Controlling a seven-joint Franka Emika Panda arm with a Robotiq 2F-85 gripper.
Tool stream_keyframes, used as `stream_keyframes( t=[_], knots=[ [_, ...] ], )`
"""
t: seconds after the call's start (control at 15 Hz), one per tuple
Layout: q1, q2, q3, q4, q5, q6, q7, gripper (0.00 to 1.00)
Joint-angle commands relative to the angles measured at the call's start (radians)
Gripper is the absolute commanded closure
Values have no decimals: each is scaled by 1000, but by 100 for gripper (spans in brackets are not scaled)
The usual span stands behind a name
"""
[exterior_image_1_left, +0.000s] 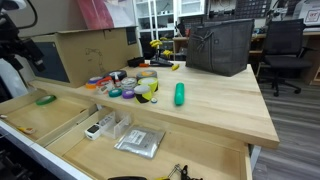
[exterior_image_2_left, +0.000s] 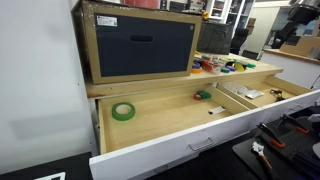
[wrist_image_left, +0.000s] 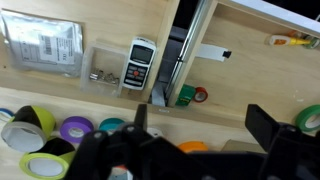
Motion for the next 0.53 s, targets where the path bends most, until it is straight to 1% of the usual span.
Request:
stream_keyframes(
  t=[0.0, 0.2, 0.47],
  knots=[
    [4, 134, -69, 166, -22, -75, -127, 0],
    [36, 265, -97, 301, 27, -68, -205, 0],
    [67, 484, -71, 519, 113, -92, -277, 0]
  ],
)
